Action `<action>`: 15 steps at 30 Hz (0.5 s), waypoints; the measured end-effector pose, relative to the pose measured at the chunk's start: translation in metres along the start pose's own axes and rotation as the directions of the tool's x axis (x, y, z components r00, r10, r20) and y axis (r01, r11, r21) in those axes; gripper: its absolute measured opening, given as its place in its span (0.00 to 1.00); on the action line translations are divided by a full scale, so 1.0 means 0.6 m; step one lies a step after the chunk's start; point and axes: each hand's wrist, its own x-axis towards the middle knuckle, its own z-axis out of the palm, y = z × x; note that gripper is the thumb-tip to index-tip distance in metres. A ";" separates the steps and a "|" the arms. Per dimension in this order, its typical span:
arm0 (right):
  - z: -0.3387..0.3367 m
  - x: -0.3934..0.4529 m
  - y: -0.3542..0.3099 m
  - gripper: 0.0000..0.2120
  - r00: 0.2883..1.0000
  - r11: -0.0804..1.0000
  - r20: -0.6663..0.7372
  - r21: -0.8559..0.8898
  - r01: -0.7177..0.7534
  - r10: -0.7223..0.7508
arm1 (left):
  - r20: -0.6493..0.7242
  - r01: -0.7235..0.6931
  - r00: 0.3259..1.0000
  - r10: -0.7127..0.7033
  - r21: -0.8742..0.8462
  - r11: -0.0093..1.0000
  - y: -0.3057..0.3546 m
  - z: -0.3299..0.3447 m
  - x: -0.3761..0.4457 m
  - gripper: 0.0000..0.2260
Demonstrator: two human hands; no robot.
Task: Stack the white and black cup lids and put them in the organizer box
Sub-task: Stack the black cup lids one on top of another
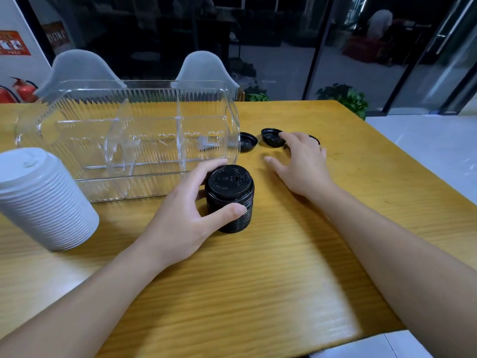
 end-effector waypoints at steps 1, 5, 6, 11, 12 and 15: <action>0.007 0.011 0.001 0.38 0.999 0.999 0.036 -0.048 -0.009 0.010 | -0.004 0.000 1.000 0.000 0.001 1.000 0.001 0.000 0.000 0.34; 0.030 0.050 0.001 0.39 0.993 0.992 0.105 -0.119 -0.048 0.061 | -0.009 -0.003 1.000 0.003 0.013 1.000 0.000 0.001 0.002 0.35; 0.034 0.058 -0.001 0.38 0.992 0.992 0.104 -0.115 -0.057 0.069 | -0.004 -0.003 1.000 0.003 0.012 1.000 -0.001 0.000 0.002 0.35; 0.051 0.093 -0.020 0.36 0.990 0.990 0.098 -0.111 -0.092 0.103 | 0.004 -0.001 1.000 0.001 0.009 1.000 0.000 0.001 0.004 0.34; 0.053 0.100 -0.026 0.37 0.988 0.987 0.098 -0.115 -0.110 0.121 | 0.004 -0.005 1.000 0.005 0.008 1.000 0.000 0.002 0.004 0.34; 0.057 0.118 -0.047 0.40 0.979 0.973 0.081 -0.150 -0.175 0.189 | 0.006 -0.004 1.000 0.004 0.015 1.000 0.002 0.002 0.005 0.34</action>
